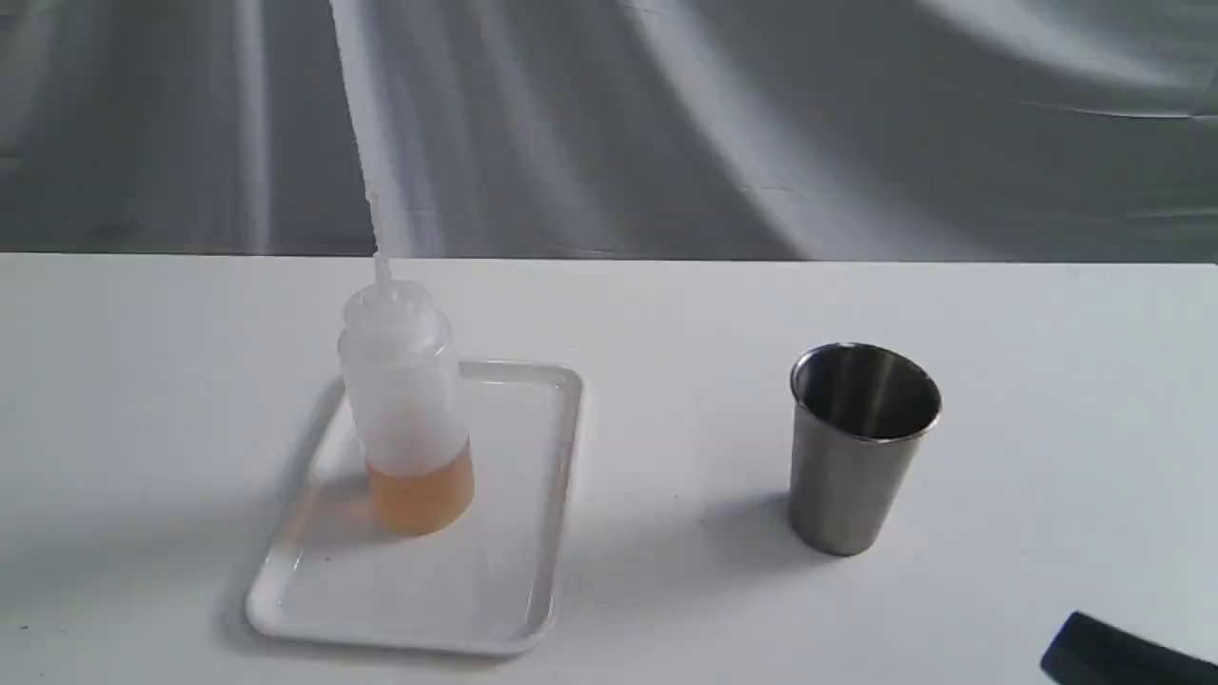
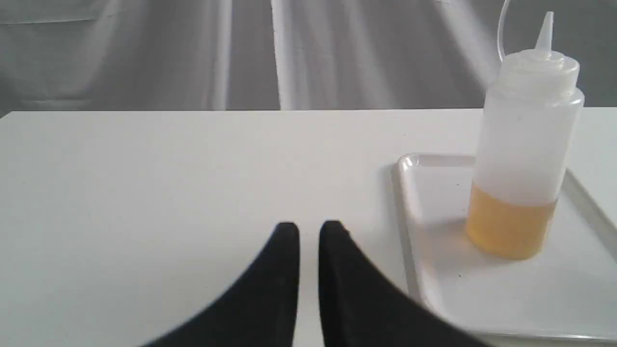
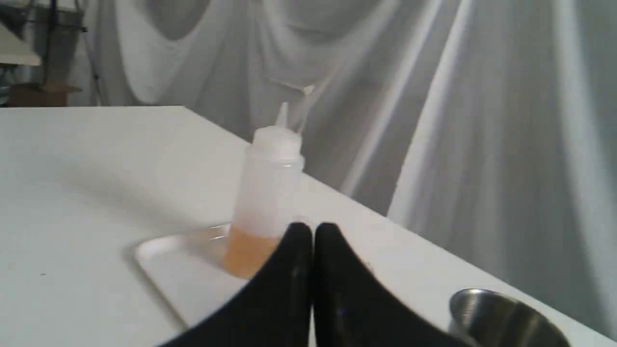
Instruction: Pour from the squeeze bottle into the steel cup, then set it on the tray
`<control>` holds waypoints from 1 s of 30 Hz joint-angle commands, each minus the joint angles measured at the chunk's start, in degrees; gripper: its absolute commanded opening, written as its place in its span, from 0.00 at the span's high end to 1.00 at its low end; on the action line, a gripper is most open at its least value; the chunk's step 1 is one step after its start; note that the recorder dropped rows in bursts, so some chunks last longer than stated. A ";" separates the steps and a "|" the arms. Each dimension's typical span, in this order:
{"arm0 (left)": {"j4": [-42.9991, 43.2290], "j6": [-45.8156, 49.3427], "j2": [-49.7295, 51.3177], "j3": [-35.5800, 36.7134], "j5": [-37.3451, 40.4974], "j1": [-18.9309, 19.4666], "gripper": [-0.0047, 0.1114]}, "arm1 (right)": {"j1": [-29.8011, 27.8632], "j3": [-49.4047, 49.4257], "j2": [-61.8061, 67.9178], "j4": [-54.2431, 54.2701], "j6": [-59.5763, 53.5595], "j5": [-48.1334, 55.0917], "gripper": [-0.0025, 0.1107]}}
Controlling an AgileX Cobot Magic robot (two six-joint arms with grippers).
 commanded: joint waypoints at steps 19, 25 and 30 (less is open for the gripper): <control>0.02 -0.05 -0.15 0.25 -0.41 -0.30 0.89 | -17.40 0.15 -23.21 -1.92 0.06 25.62 0.98; 0.02 -0.18 -0.15 0.25 -0.41 -0.30 0.89 | -21.35 0.15 -25.40 -1.92 0.06 29.47 0.98; 0.02 -0.18 -0.15 0.25 -0.41 -0.30 0.89 | -23.20 0.15 -25.40 -1.92 0.06 30.18 0.98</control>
